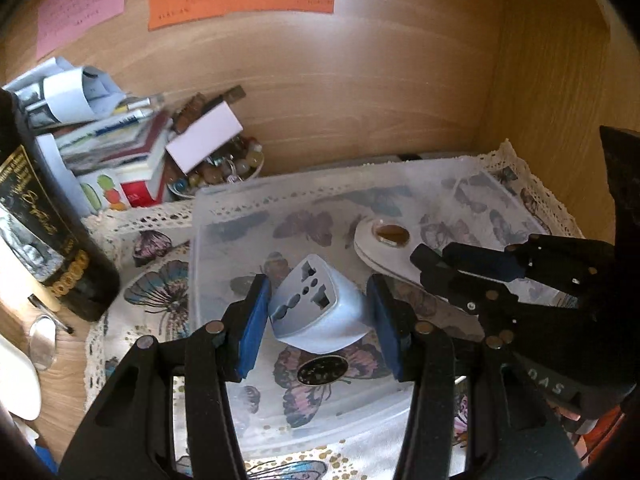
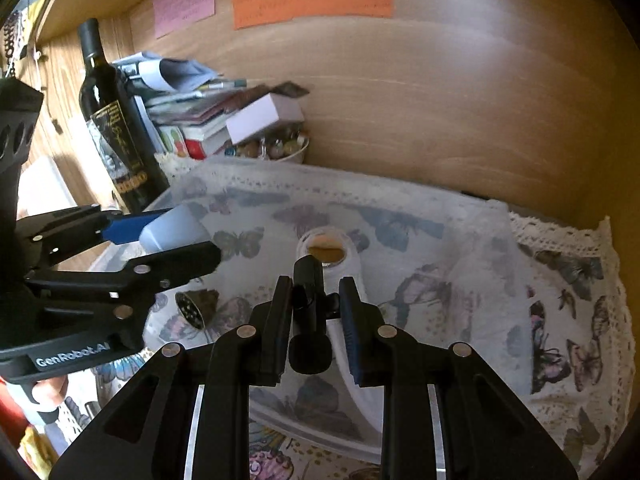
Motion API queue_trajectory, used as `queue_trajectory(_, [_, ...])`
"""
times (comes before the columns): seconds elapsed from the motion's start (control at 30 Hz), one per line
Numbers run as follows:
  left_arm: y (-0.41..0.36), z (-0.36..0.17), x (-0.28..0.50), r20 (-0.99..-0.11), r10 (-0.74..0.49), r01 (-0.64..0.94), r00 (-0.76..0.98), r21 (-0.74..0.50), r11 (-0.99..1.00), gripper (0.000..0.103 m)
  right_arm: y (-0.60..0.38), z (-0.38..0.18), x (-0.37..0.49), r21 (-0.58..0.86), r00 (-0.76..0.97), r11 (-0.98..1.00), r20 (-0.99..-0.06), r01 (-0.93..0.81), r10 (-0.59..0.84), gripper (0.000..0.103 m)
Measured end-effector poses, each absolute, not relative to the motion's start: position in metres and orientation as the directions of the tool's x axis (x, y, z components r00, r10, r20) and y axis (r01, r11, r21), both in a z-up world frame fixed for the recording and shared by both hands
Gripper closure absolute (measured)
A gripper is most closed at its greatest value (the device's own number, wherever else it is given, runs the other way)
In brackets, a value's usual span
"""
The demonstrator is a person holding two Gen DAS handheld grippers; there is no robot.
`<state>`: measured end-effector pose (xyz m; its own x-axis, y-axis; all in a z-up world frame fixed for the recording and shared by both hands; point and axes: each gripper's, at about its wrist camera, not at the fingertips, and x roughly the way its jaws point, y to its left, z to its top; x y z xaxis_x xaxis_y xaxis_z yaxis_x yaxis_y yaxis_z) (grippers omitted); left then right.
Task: Organize rigid objects
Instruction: 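Place the small black cylinder into the box and open the right gripper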
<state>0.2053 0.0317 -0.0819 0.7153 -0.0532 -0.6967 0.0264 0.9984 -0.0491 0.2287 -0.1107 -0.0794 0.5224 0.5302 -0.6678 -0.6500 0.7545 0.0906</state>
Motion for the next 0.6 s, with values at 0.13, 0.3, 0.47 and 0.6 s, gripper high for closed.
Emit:
queue_trajectory(0.13, [0.027,-0.084,0.205,-0.701,-0.037,0.025,0.712,-0.027,0.999,0.054,-0.108,-0.078,0.226,0.078,0.522,0.755,-0.676,-0.651,0.520,0.081])
queue_trajectory(0.3, [0.025,-0.074,0.197,-0.687,-0.046,0.037,0.725,-0.028,0.999,0.052,-0.109,-0.073,0.221,0.074,0.529,0.758,-0.672,-0.648,0.518,0.076])
queue_trajectory(0.47, [0.027,-0.059,0.181,-0.657,-0.048,0.034,0.752,-0.034,0.999,0.047,-0.119,-0.055,0.207,0.068,0.563,0.760,-0.629,-0.646,0.535,0.065])
queue_trajectory(0.6, [0.027,-0.045,0.163,-0.623,-0.037,0.030,0.782,-0.022,0.999,0.039,-0.128,-0.038,0.190,0.051,0.597,0.760,-0.586,-0.648,0.548,0.059])
